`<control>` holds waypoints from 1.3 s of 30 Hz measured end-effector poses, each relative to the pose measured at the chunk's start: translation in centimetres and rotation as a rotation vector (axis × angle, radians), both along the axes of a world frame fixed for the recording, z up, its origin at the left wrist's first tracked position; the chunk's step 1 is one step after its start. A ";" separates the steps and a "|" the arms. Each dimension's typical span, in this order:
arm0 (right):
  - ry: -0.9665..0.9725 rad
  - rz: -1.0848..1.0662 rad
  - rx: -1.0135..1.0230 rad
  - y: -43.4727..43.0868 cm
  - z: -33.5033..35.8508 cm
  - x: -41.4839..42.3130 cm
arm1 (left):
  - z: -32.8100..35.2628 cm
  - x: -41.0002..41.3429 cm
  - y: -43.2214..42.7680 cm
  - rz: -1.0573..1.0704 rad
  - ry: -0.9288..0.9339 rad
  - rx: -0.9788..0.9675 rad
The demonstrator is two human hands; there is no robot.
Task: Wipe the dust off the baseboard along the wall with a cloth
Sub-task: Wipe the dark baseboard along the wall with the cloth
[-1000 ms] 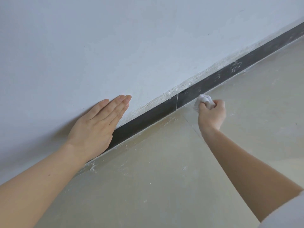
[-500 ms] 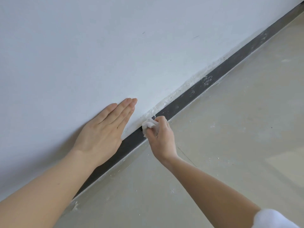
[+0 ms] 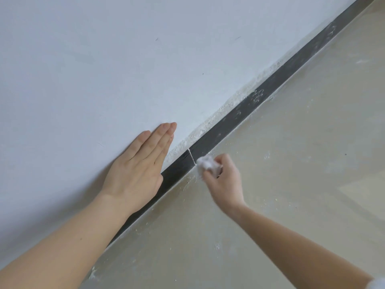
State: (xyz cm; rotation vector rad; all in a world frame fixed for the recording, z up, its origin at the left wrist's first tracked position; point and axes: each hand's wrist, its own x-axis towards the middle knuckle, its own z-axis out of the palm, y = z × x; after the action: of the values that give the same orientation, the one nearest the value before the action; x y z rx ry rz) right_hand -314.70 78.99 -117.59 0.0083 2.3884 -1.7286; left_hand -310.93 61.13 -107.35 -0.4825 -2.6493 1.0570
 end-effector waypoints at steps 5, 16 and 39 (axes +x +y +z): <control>-0.145 0.062 -0.112 -3.7 -0.7 2.3 | 0.4 -1.3 0.8 -0.023 -0.006 -0.052; -0.241 -0.557 -0.108 3.0 0.6 -11.2 | 2.7 -4.3 2.2 -0.018 -0.023 -0.027; -0.319 -0.255 0.141 8.5 8.0 -11.6 | 5.7 -4.0 3.0 0.034 -0.324 -0.281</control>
State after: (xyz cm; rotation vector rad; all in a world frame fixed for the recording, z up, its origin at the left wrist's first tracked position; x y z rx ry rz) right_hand -326.34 87.53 -109.57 0.5859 2.3378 -1.5109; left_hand -314.93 64.13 -101.65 -0.7232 -2.7988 1.4858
